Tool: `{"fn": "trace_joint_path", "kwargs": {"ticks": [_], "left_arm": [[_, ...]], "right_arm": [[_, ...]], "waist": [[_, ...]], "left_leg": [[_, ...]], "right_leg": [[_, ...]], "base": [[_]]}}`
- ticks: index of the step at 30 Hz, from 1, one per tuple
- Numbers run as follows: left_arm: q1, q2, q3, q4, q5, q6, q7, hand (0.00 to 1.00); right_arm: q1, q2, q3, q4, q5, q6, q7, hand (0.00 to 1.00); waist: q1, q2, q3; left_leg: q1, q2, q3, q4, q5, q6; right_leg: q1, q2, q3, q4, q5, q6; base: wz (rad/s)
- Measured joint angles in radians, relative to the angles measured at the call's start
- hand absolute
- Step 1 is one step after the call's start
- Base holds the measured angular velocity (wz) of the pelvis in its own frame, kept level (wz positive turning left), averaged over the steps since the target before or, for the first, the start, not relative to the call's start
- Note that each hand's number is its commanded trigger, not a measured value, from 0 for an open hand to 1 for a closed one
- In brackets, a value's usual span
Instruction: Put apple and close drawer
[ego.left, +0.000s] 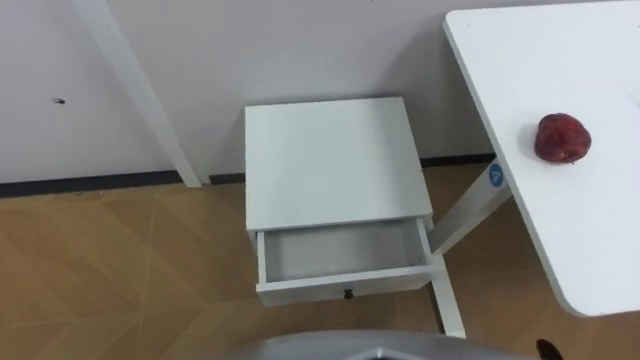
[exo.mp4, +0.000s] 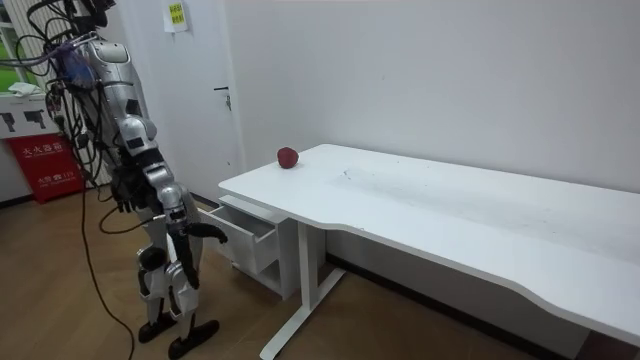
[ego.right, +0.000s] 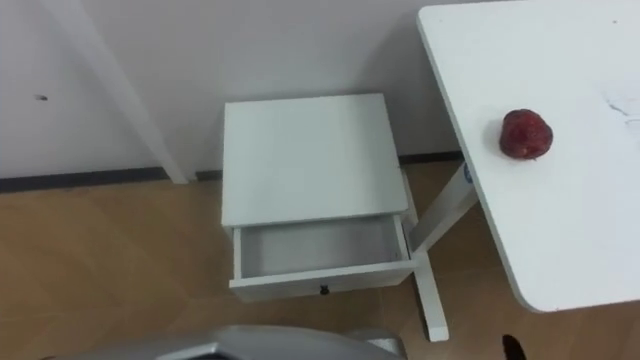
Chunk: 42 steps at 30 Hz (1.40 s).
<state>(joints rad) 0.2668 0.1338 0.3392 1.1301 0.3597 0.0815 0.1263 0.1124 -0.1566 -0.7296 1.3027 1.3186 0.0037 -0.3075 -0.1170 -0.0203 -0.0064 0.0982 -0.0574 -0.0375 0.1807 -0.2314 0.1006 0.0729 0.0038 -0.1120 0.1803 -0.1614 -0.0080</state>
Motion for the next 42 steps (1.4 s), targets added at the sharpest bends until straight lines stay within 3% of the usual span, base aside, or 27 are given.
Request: {"fn": "trace_joint_path", "kwargs": {"ticks": [11,13,19,23,25,31,35,37,42], "left_arm": [[-0.009,0.018,-0.013,-0.013,-0.035,-0.001,-0.001,0.00],[-0.014,0.020,-0.010,-0.013,-0.045,-0.002,-0.002,0.00],[-0.016,0.045,0.002,-0.038,-0.038,-0.025,-0.002,0.00],[0.000,0.046,0.016,-0.084,-0.037,-0.034,-0.002,0.00],[-0.002,0.046,0.016,-0.090,-0.036,-0.045,-0.002,0.00],[-0.004,0.044,0.009,-0.093,-0.036,-0.049,0.000,0.00],[-0.002,0.041,-0.008,-0.092,-0.036,-0.059,-0.001,0.00],[-0.004,0.041,-0.028,-0.105,-0.036,-0.059,-0.001,0.00],[-0.002,0.041,-0.082,-0.116,-0.036,-0.060,-0.001,0.00]], "right_arm": [[-0.040,-0.019,-0.031,-0.173,0.095,-0.041,-0.144,0.00],[-0.057,-0.040,-0.042,-0.187,0.112,-0.058,-0.178,0.00],[-0.057,-0.055,-0.082,-0.328,0.130,-0.111,-0.252,0.00],[-0.061,-0.086,-0.149,-0.386,0.122,-0.131,-0.308,0.00],[-0.063,-0.101,-0.156,-0.444,0.082,-0.163,-0.341,0.00],[-0.068,-0.121,-0.131,-0.646,-0.038,-0.210,-0.402,0.00],[-0.078,-0.121,-0.089,-0.765,-0.176,-0.222,-0.446,0.00],[-0.079,-0.123,-0.021,-0.854,-0.293,-0.224,-0.465,0.00],[-0.095,-0.127,0.094,-0.944,-0.488,-0.222,-0.481,0.00]], "waist": [[-0.013,-0.012,-0.0011],[-0.014,-0.015,-0.0022],[-0.016,-0.028,-0.0021],[-0.019,-0.037,0.0039],[-0.018,-0.040,0.0041],[-0.013,-0.036,0.0043],[-0.009,-0.029,0.0053],[0.012,-0.016,0.0010],[0.022,-0.011,-0.0007]], "left_leg": [[-0.006,-0.001,0.007,0.004,0.000,0.001],[-0.007,-0.001,0.007,0.006,0.000,0.001],[-0.017,0.000,0.009,0.004,0.000,0.001],[-0.019,0.000,0.010,0.003,0.000,0.001],[-0.028,0.000,0.010,0.002,0.000,0.001],[-0.037,0.000,0.013,0.003,0.000,0.001],[-0.039,0.000,0.014,0.003,0.000,0.001],[-0.046,0.004,0.032,0.002,0.000,0.001],[-0.048,0.005,0.038,0.008,0.000,0.000]], "right_leg": [[-0.009,-0.001,0.003,0.007,0.000,0.000],[-0.009,-0.001,0.002,0.008,0.000,0.000],[-0.021,0.000,0.004,0.009,0.000,0.000],[-0.022,0.000,0.004,0.008,0.000,0.000],[-0.033,0.000,0.005,0.010,0.000,0.000],[-0.043,0.001,0.009,0.008,0.000,0.001],[-0.044,0.000,0.006,0.008,0.000,0.001],[-0.061,0.003,0.019,0.015,0.001,0.000],[-0.066,0.004,0.025,0.022,0.001,0.000]], "base": [[0.00],[0.00],[0.00],[0.00],[-0.02],[-0.01],[-0.01],[-0.19],[-0.04]]}}
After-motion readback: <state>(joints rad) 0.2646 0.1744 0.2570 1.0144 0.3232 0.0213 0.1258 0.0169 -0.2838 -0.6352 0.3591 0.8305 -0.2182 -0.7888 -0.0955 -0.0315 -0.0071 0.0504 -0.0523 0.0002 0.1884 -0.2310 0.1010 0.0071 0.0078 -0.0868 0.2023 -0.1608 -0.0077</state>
